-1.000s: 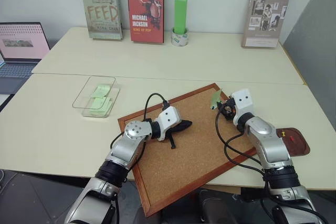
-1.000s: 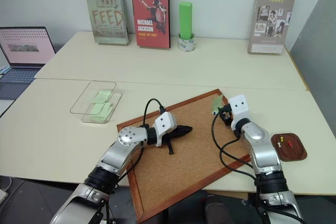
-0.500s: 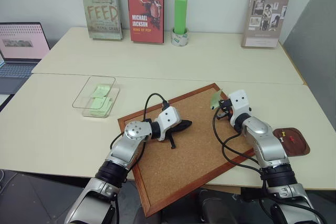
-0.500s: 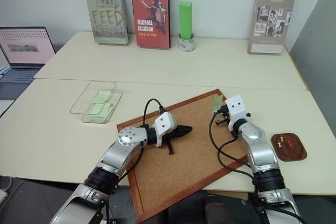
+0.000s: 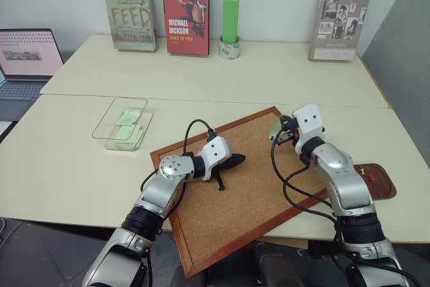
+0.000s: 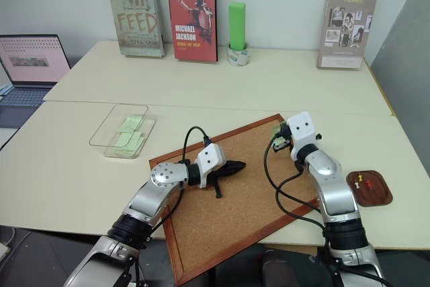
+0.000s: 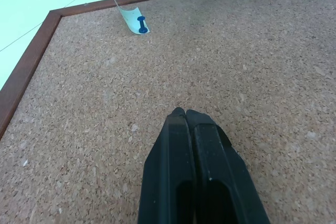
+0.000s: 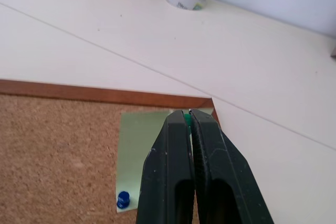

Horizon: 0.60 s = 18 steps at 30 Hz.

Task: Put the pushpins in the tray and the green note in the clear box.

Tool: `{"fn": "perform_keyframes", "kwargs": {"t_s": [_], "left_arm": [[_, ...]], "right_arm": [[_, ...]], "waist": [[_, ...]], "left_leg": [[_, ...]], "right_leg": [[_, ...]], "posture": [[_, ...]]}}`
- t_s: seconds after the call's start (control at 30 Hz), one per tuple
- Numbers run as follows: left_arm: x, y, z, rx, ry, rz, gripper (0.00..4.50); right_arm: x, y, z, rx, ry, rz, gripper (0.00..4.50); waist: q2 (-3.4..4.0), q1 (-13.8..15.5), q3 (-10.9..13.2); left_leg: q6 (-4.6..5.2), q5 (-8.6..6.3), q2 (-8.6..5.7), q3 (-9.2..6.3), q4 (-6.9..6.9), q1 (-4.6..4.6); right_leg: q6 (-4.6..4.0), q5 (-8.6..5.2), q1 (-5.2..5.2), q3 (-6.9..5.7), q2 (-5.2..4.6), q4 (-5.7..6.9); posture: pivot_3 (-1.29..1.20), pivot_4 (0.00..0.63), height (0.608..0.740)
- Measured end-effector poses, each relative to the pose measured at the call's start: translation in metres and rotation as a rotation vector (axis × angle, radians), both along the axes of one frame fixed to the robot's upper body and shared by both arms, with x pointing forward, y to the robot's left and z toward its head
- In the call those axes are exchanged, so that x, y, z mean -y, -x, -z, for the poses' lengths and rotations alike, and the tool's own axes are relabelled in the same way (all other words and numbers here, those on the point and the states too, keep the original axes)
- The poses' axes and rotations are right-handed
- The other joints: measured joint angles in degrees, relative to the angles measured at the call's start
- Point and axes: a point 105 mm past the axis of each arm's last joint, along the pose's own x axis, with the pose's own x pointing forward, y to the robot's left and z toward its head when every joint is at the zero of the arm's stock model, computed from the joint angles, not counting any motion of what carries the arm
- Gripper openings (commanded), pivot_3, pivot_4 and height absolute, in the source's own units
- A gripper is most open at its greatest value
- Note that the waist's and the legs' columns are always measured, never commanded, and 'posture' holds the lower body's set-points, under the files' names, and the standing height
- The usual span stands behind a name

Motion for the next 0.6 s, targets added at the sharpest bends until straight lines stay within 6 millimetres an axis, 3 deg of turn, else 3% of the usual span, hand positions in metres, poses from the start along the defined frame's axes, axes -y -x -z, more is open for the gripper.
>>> {"fn": "perform_keyframes", "kwargs": {"t_s": [0.13, 0.2, 0.3, 0.33, 0.47, 0.6], "left_arm": [[0.000, 0.000, 0.000, 0.000, -0.001, 0.002, 0.00], [0.002, 0.001, 0.000, 0.004, 0.001, 0.003, 0.00], [0.003, 0.002, 0.000, 0.006, 0.001, 0.008, 0.00], [0.003, 0.002, -0.001, 0.007, 0.000, 0.009, 0.00], [-0.002, 0.001, 0.000, 0.005, -0.008, -0.003, 0.00], [-0.003, 0.000, 0.003, -0.004, -0.012, -0.010, 0.00]], "right_arm": [[0.005, 0.005, -0.008, 0.014, 0.003, 0.024, 0.06], [0.020, 0.014, -0.011, 0.026, 0.039, 0.062, 0.06], [0.065, 0.033, -0.004, 0.004, 0.165, 0.172, 0.06], [0.094, 0.046, 0.006, -0.041, 0.236, 0.246, 0.06], [0.147, 0.077, 0.027, -0.165, 0.330, 0.393, 0.06], [0.178, 0.104, 0.036, -0.264, 0.445, 0.440, 0.06]], "waist": [[0.00, 0.01, 0.00], [0.00, 0.20, 0.00], [-0.01, 0.33, -0.01], [-0.01, 0.30, -0.02], [0.12, 0.03, -0.09], [0.12, -0.12, -0.10]], "left_leg": [[0.00, 0.00, 0.00, 0.00, 0.00, 0.00], [0.00, 0.00, -0.01, -0.03, 0.00, -0.04], [-0.01, -0.01, -0.05, -0.02, -0.08, -0.07], [-0.01, 0.00, -0.05, -0.02, -0.15, -0.06], [0.00, 0.00, -0.01, 0.04, -0.23, 0.15], [0.03, 0.02, 0.01, 0.10, -0.22, 0.33]], "right_leg": [[0.00, 0.00, 0.00, -0.01, 0.00, 0.00], [0.00, 0.00, 0.01, -0.03, -0.01, -0.02], [0.01, 0.00, 0.00, -0.02, -0.04, -0.10], [0.01, 0.00, -0.01, -0.02, -0.04, -0.12], [-0.23, -0.14, 0.01, 0.02, -0.03, -0.06], [-0.27, -0.17, 0.08, 0.07, -0.03, -0.10]], "posture": [[0.00, 0.150, 0.740], [0.00, 0.150, 0.740], [0.00, 0.150, 0.740], [0.00, 0.150, 0.740], [0.00, 0.150, 0.740], [0.00, 0.150, 0.740]]}}
